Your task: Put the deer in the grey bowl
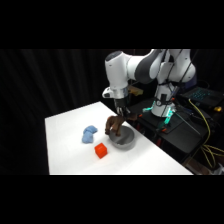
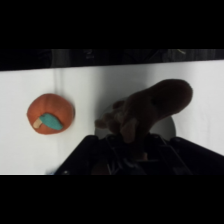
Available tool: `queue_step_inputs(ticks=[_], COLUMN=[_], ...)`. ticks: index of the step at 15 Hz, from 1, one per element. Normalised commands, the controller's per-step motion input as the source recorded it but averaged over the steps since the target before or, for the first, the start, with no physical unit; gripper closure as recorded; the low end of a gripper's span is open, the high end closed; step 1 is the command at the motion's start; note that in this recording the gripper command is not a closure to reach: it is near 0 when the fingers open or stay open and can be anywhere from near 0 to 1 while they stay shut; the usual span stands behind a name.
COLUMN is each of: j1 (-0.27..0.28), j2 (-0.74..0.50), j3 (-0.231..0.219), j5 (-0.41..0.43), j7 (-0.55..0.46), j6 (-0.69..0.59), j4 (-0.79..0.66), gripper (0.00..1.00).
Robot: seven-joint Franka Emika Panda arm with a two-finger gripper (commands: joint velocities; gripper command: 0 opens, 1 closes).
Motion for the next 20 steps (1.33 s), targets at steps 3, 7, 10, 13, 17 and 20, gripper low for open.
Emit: queue_step_inputs(ticks=[3,7,10,13,17,20], j1=[0.014,-0.003,-0.012,-0.013,-0.009,-0.005], j2=[0.18,0.21,0.08,-0.03,-0.11,-0.37], j3=[0.032,0.023,0.034,0.049,0.045,-0.004], j5=[0.168,0.179,0.169,0.195,0.167,-0.060], j7=[-0.13,-0.17,-0.19,-0.25,-0.26,-0.11], j6=[0.09,0.08,0.01,0.00,-0.02,-0.26], j4=[0.07,0.12,0.10,0.06,0.01,0.05], gripper=[0.63,0.00,0.00,0.00,0.00,0.00])
